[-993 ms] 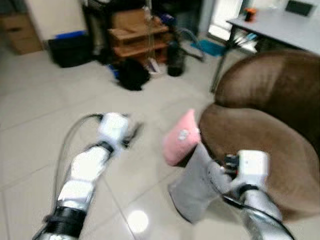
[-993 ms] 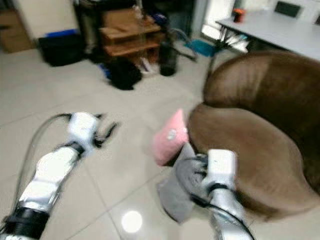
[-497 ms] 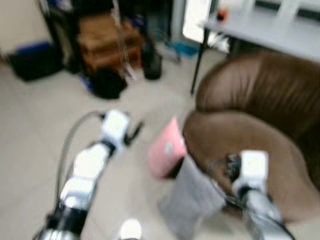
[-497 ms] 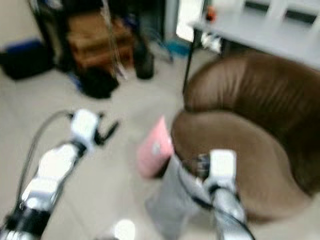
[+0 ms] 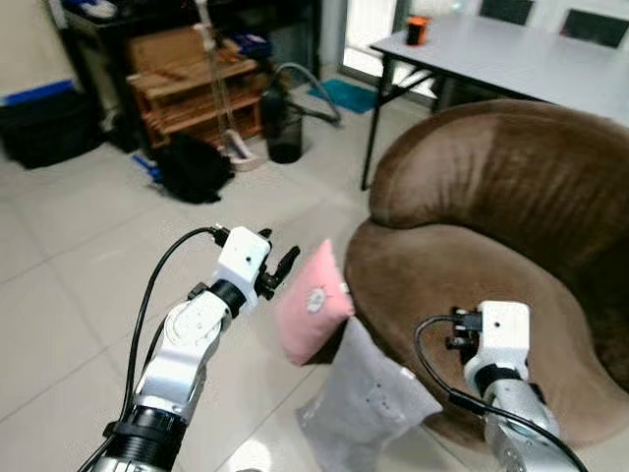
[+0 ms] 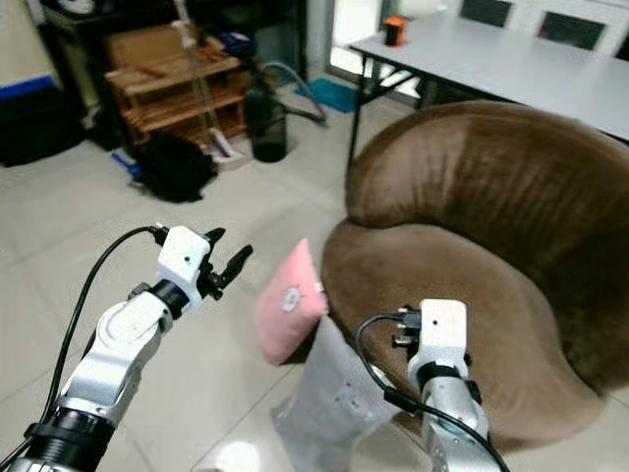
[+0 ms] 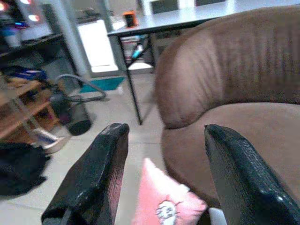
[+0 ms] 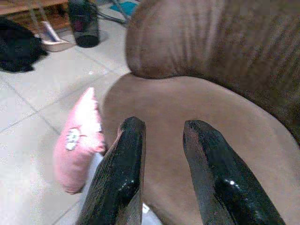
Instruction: Move the pillow to the sofa from floor
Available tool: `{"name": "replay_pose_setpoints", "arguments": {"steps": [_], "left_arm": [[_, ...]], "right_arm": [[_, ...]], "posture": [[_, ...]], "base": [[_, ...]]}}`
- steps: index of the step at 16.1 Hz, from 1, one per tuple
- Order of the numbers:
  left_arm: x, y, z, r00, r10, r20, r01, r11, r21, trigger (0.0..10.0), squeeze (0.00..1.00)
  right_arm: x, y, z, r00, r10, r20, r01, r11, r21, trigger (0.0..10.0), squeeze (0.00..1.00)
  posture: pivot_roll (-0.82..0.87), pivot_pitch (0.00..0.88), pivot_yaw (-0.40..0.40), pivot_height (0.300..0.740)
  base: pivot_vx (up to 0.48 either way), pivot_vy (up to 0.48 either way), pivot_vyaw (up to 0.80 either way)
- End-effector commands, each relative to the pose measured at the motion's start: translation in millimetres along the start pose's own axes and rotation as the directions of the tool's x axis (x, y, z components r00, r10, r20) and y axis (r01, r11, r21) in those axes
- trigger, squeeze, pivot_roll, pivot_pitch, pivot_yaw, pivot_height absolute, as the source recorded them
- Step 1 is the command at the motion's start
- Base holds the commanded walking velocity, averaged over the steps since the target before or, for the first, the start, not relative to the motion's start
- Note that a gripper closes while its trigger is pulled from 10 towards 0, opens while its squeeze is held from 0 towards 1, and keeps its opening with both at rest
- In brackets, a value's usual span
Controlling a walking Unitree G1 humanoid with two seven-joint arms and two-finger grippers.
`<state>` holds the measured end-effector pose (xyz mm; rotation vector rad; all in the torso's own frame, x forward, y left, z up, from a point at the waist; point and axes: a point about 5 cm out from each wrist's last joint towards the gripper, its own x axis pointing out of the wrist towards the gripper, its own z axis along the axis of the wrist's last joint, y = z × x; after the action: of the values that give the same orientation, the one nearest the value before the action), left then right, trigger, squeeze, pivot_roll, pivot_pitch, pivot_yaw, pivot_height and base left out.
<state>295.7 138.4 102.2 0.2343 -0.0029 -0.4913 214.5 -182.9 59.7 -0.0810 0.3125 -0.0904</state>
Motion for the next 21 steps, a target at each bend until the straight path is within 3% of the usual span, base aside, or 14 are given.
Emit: {"name": "replay_pose_setpoints", "arguments": {"steps": [1, 11, 15, 21], "left_arm": [[-2.2, 1.2, -5, 1.000, 0.012, -0.016, -0.012, 1.000, 0.012, 10.0, 0.00], [-0.7, -3.2, -8, 1.000, 0.020, -0.014, -0.020, 1.000, -0.011, 10.0, 0.00], [-5.0, -1.5, -11, 0.999, 0.032, -0.025, -0.033, 0.999, -0.024, 10.0, 0.00], [-8.5, 0.8, -13, 0.998, 0.049, -0.034, -0.050, 0.998, -0.039, 10.0, 0.00]], "right_arm": [[-1.2, -1.5, 2, 1.000, -0.001, 0.008, 0.001, 1.000, 0.004, 10.0, 0.00], [2.1, -5.0, 6, 1.000, 0.011, 0.022, -0.010, 0.999, -0.032, 10.0, 0.00], [6.3, 0.3, 6, 0.999, 0.036, 0.010, -0.036, 0.997, -0.066, 10.0, 0.00], [9.5, -0.3, 7, 0.999, 0.049, 0.002, -0.048, 0.996, -0.073, 10.0, 0.00]], "posture": [[0.03, 0.005, -0.001, 0.681], [0.03, 0.014, -0.013, 0.586], [0.04, 0.022, -0.031, 0.586], [0.04, 0.028, -0.049, 0.586]], "base": [[0.000, 0.000, 0.00], [0.000, 0.000, 0.00], [0.000, 0.000, 0.00], [0.306, 0.000, -0.10]]}}
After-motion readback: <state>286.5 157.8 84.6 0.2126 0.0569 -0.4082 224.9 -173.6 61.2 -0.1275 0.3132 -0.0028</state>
